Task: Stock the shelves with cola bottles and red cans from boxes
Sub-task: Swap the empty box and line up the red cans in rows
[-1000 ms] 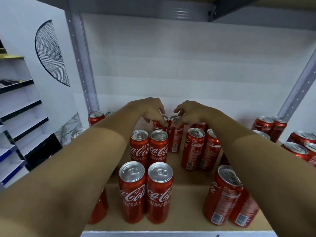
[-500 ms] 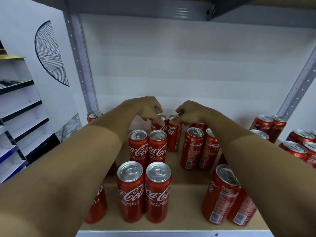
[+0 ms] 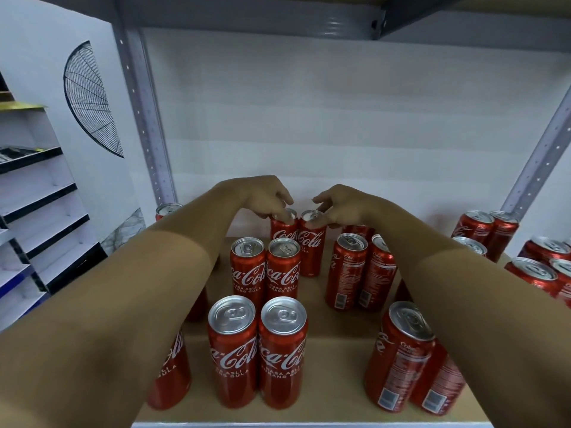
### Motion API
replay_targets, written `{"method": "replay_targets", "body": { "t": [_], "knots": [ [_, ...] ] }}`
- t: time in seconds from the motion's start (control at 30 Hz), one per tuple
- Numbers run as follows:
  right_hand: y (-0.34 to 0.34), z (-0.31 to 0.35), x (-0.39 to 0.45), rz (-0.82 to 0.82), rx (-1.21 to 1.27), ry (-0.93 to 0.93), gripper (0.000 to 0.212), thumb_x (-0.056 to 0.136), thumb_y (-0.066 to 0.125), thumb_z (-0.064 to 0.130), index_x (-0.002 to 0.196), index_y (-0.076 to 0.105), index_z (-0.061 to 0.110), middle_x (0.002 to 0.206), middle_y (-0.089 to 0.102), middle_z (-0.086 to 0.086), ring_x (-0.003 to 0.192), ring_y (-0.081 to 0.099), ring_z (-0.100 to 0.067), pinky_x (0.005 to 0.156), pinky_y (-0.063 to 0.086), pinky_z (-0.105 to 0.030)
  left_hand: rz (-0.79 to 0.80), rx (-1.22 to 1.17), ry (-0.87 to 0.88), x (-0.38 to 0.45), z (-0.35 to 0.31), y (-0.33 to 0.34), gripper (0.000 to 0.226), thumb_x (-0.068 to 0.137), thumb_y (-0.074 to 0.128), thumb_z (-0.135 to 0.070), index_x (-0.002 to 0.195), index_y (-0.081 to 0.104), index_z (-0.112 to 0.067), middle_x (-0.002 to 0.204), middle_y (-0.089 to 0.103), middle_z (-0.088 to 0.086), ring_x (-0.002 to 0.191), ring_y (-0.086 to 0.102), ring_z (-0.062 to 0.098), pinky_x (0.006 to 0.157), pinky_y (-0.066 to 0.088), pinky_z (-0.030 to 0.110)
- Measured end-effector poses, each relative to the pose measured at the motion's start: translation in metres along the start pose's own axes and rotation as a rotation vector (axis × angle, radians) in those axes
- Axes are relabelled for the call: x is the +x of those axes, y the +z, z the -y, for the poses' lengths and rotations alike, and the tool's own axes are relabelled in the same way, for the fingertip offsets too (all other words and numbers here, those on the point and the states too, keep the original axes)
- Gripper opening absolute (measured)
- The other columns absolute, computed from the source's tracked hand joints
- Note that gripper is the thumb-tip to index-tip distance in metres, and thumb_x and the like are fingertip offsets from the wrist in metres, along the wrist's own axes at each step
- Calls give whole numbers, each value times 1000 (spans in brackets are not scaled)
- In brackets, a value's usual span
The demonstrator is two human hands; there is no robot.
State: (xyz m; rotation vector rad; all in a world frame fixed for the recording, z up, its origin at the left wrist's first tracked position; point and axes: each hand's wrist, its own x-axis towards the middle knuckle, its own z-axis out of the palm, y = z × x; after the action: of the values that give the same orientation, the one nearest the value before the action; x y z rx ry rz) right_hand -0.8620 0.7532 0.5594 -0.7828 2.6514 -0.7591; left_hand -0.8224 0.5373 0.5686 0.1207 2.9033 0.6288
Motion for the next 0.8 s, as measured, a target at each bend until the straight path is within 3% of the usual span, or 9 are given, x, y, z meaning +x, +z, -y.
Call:
{"method": "replay_targets", "body": {
  "t": [0.07,0.17,0.27,0.4,0.47,0.57,0.67,0.73,0.8],
  "knots": [
    [1,0,2,-35,-71,12,82,70,89,48,136,58,11,119,70,-9,86,74,-23,80,62,-35,-26,24,-19,1,-2,2,69,74,87,-53,130,67,-18,121,72,1,100,74,19,91,62,37],
    [1,2,1,-44,-127,0,62,71,89,47,114,71,7,93,77,-9,74,76,-22,76,64,-39,-15,67,-35,4,-6,2,53,71,91,-47,113,73,-19,103,78,3,79,78,17,82,64,35],
    [-1,1,2,-23,-137,-27,49,79,86,37,116,72,9,98,77,-8,77,76,-22,82,63,-40,16,123,17,4,-5,-1,51,77,90,-38,123,72,-23,116,75,-1,87,77,17,86,63,34],
    [-1,-3,3,16,-79,-38,68,82,84,28,142,57,12,134,65,-6,101,70,-22,94,58,-41,73,78,63,-1,-1,-4,63,81,87,-20,140,63,-22,141,61,-5,120,64,18,97,59,35],
    [0,-4,2,5,-40,-37,77,82,84,33,148,50,13,141,59,-7,110,66,-23,98,56,-40,74,-5,53,-2,0,-3,66,82,86,-20,143,60,-21,144,59,-4,125,60,18,100,57,35],
    [2,-3,2,-60,-79,-31,79,75,85,47,139,57,10,127,68,-8,95,71,-21,88,59,-38,33,-61,13,-2,-1,-2,67,82,86,-38,140,60,-17,135,65,0,114,67,19,95,60,38],
    [4,-1,4,-91,-111,-29,58,73,88,43,116,69,9,101,75,-8,80,75,-22,79,63,-38,-4,13,-34,1,-2,0,58,72,91,-46,118,72,-16,103,77,2,84,78,20,84,64,36],
    [4,-1,7,-74,-132,-40,48,76,87,39,110,73,10,97,76,-6,81,75,-21,78,62,-36,-9,13,-38,2,-1,1,50,70,93,-42,109,76,-17,96,79,1,78,79,19,85,63,36],
    [3,-3,9,-46,-133,-55,47,78,86,36,117,72,13,106,76,-3,92,74,-21,87,60,-40,-17,-5,-27,2,1,1,45,70,94,-38,106,78,-17,97,79,0,81,79,19,86,63,37]
  ]
}}
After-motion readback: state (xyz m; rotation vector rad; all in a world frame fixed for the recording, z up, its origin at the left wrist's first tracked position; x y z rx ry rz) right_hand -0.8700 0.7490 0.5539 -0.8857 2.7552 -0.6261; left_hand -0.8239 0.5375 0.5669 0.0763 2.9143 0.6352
